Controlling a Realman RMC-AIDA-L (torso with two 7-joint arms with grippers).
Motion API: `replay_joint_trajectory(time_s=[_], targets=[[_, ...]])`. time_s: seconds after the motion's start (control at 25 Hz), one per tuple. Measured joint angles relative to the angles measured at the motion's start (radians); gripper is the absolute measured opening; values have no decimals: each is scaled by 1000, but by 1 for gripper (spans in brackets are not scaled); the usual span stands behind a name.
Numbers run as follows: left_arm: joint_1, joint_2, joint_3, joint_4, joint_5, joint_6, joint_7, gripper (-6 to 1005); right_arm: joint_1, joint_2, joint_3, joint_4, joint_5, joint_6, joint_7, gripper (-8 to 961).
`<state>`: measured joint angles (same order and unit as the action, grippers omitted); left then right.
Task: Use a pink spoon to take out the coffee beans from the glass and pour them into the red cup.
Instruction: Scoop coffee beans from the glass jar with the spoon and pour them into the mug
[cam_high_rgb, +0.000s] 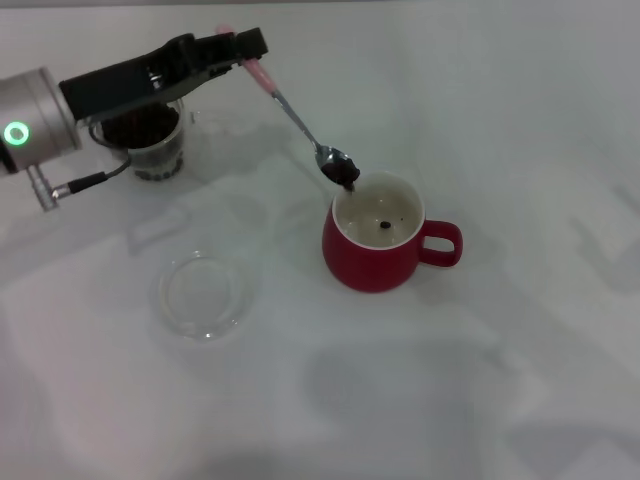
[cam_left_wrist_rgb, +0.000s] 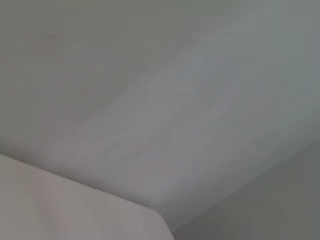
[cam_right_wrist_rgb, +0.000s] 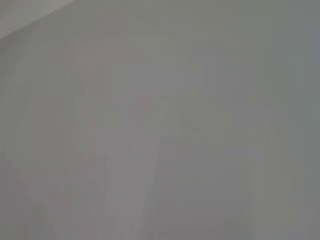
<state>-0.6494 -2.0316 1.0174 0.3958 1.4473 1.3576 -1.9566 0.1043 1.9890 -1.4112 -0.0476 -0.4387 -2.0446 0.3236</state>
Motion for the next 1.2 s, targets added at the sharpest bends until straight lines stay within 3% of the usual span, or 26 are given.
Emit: replay_joint_trajectory(time_s=[0.48,0.68,0.88,1.08,1.2], targets=[[-128,2,3,50,220,-54,-48,133,2,-1,2,3,1,0,4,712],[-171,-25,3,150,354,-83,-70,133,2,-4,1,8,2,9,4,712],[-204,-42,14,223,406,-90,-93,133,2,-4,1,8,1,22,5,712],[-211,-43,16,264,404,-74,-122,134,0,-4,1,8,0,28,5,712],[-168,-43,16,323,388,-31,-146,134,0,-1,1,8,1,29,5,712]])
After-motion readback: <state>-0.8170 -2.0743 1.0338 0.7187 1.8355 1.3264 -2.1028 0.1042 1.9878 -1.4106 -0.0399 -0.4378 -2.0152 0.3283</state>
